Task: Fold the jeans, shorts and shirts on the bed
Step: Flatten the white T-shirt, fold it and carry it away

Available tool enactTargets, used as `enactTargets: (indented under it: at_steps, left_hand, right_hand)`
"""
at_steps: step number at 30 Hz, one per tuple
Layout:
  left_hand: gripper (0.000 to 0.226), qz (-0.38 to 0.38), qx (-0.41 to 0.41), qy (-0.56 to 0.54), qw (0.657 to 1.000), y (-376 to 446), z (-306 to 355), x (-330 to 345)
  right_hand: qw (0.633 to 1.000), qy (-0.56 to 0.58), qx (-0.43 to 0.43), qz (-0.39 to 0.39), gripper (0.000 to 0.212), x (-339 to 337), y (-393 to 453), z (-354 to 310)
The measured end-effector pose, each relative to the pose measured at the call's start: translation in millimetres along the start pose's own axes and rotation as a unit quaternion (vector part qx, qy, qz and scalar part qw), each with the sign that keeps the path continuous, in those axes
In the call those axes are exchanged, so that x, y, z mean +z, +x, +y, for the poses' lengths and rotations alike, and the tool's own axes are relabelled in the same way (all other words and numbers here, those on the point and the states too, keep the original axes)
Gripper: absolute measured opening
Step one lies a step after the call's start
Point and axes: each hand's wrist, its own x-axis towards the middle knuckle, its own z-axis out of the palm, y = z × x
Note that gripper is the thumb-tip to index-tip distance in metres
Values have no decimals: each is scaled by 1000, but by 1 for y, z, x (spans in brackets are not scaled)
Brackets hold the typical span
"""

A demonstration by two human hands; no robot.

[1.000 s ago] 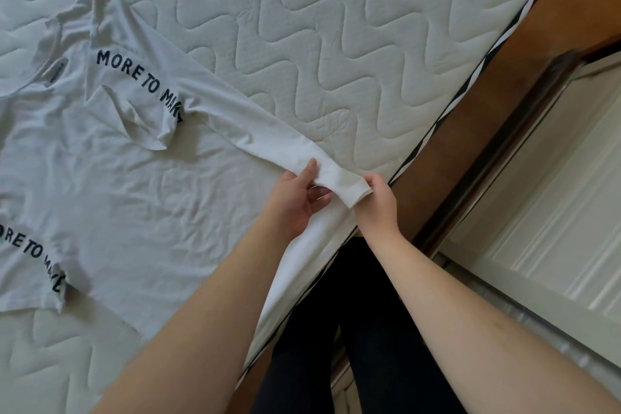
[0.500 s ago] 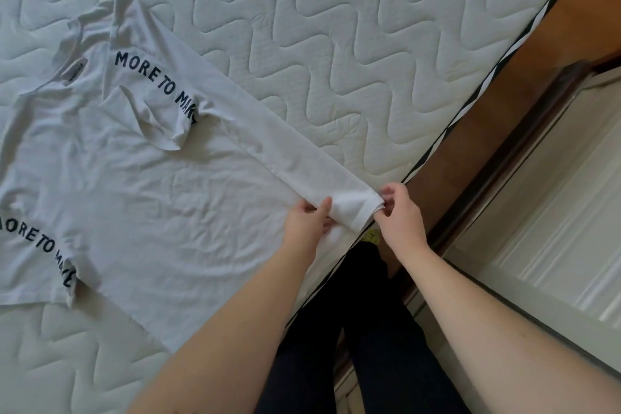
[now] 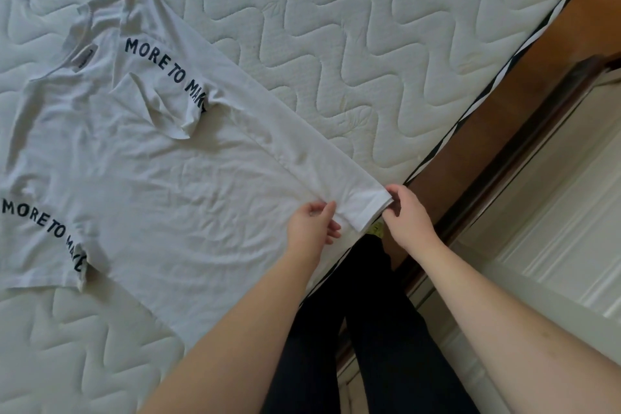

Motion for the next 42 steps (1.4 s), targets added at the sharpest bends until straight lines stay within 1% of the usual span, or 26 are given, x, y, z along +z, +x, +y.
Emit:
enactTargets:
  at_steps: [2, 3, 4, 5, 6, 9, 12, 15, 18, 21, 23, 25, 27, 28, 29, 31, 33, 35, 37, 38, 40, 42]
  left_hand:
    - [16, -5, -16, -13, 1000, 1, 3, 1]
    - [15, -5, -22, -11, 1000, 2, 4, 2]
    - [12, -5, -23, -3, 1000, 4, 4, 3]
    - [10, -5, -20, 8, 1000, 4, 5, 3]
    - [10, -5, -16, 23, 1000, 5, 5, 4]
    - [16, -1, -4, 80, 997, 8, 3, 5]
    - [14, 1, 1, 162, 987, 12, 2, 3]
    - [17, -1, 5, 172, 985, 14, 2, 5]
    - [24, -3, 21, 202, 979, 12, 2, 0]
    - [24, 22, 28, 154, 987, 17, 5, -16]
    - [22, 47, 45, 109, 992, 23, 15, -28]
    - [18, 78, 69, 57, 993, 32, 30, -47]
    - [12, 110, 94, 5, 989, 43, 49, -70]
    - [10, 130, 111, -3, 985, 49, 59, -83]
    - [7, 157, 139, 15, 978, 56, 70, -96]
    - [6, 218, 217, 112, 945, 70, 90, -122]
    - [23, 264, 280, 230, 894, 86, 111, -141]
    - [43, 300, 289, 362, 834, 103, 129, -155]
    - [52, 302, 292, 466, 779, 118, 142, -166]
    - [50, 295, 301, 496, 759, 125, 147, -171]
    - [38, 285, 316, 528, 734, 135, 155, -180]
    - [30, 290, 327, 528, 728, 139, 163, -190]
  right_hand:
    - [995, 96, 37, 9, 25, 3, -2, -1]
    - [989, 132, 58, 26, 25, 5, -1, -2]
    - [984, 155, 76, 37, 25, 5, 1, -6]
    - [984, 151, 83, 41, 26, 6, 2, -9]
    - [986, 138, 84, 44, 26, 6, 4, -11]
    - [995, 38, 51, 73, 15, 5, 11, -12]
    - [994, 11, 59, 96, 12, 5, 13, -15]
    - [991, -27, 72, 112, 19, 7, 12, -21]
    - [984, -86, 49, 145, 35, 6, 7, -24]
    - [971, -154, -9, 184, 44, 9, 4, -33]
    - [967, -165, -46, 188, 42, 13, 5, -47]
    - [967, -172, -93, 163, 39, 23, 12, -66]
    - [968, -172, -136, 122, 38, 36, 21, -90]
    - [969, -167, -154, 101, 38, 44, 26, -103]
    - [968, -162, -172, 82, 38, 53, 31, -115]
    - [965, -159, -203, 49, 39, 72, 40, -141]
    - [961, -159, -225, 24, 42, 91, 49, -164]
    - [956, -173, -235, 6, 46, 109, 56, -186]
    - [951, -193, -243, -1, 51, 125, 63, -203]
    - [947, -204, -247, -1, 53, 132, 66, -210]
    - [937, -241, -253, 4, 57, 143, 72, -222]
    - [920, -300, -252, 14, 60, 152, 80, -229]
